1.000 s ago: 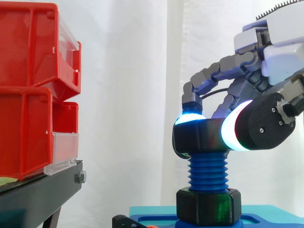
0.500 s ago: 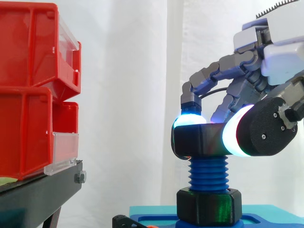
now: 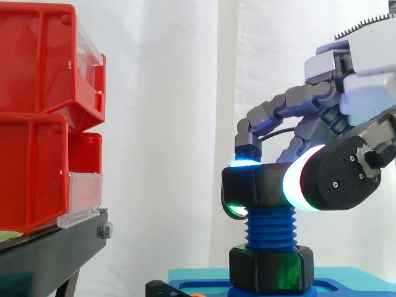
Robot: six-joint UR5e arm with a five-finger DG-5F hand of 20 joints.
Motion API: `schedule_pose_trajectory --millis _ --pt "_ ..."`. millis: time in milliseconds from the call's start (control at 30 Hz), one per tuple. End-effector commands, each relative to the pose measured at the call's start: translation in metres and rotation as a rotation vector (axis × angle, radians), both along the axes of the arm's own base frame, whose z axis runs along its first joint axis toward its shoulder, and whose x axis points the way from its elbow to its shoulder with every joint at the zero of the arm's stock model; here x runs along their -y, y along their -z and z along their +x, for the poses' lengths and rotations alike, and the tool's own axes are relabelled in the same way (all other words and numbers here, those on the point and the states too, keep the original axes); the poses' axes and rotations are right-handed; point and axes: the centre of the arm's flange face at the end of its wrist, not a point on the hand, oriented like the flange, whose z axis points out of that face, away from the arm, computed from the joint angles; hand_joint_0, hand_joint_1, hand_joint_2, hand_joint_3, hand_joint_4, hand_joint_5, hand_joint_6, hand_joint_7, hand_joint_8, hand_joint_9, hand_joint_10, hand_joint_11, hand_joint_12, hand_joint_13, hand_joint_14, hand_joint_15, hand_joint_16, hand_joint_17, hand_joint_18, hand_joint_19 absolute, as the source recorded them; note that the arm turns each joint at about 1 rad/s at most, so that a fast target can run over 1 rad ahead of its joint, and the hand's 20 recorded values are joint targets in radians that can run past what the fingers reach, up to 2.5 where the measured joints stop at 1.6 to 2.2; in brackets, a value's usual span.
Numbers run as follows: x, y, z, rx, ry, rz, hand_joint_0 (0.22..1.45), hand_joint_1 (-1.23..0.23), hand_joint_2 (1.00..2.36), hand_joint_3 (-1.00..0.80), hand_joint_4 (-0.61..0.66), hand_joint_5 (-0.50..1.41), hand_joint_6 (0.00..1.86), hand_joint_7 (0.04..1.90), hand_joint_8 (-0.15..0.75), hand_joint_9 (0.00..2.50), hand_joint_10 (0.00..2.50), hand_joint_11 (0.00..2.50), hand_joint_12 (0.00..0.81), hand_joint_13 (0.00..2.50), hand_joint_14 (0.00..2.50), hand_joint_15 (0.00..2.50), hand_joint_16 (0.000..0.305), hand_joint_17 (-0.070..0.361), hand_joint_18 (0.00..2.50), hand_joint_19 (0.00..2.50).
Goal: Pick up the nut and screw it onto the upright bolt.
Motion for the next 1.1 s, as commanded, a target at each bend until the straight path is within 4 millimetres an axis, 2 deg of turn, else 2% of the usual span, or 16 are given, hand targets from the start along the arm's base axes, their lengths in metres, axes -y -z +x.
schedule_pose_trajectory --millis 0,333,500,567,767,1067 --pt "0.000 0.000 0.001 0.006 -0.006 0.003 0.59 -0.72 1.00 -0.50 0.30 -0.14 0.50 1.27 0.353 0.81 0.01 0.34 0.432 0.77 0.00 0.12 0.043 0.097 0.47 0.41" --pt "0.002 0.000 0.001 0.005 -0.006 0.002 0.58 -0.72 1.00 -0.50 0.29 -0.14 0.50 1.26 0.353 0.80 0.01 0.33 0.433 0.76 0.00 0.13 0.044 0.099 0.45 0.40" --pt "0.003 0.001 0.001 0.003 -0.012 0.001 0.55 -0.73 1.00 -0.50 0.30 -0.16 0.50 1.11 0.345 0.78 0.01 0.33 0.443 0.74 0.00 0.13 0.048 0.107 0.44 0.41" --pt "0.004 0.001 0.001 0.002 -0.012 0.001 0.49 -0.67 1.00 -0.50 0.31 -0.17 0.50 1.05 0.352 0.77 0.01 0.32 0.458 0.73 0.01 0.14 0.053 0.120 0.45 0.38" --pt "0.007 0.001 0.001 -0.004 -0.018 0.001 0.43 -0.57 1.00 -0.50 0.31 -0.18 0.50 0.91 0.371 0.76 0.01 0.25 0.495 0.71 0.00 0.11 0.062 0.140 0.49 0.35" --pt "0.013 0.002 0.000 -0.016 -0.023 -0.001 0.40 -0.55 1.00 -0.50 0.28 -0.19 0.50 0.82 0.369 0.71 0.01 0.18 0.515 0.66 0.00 0.10 0.068 0.152 0.46 0.32"
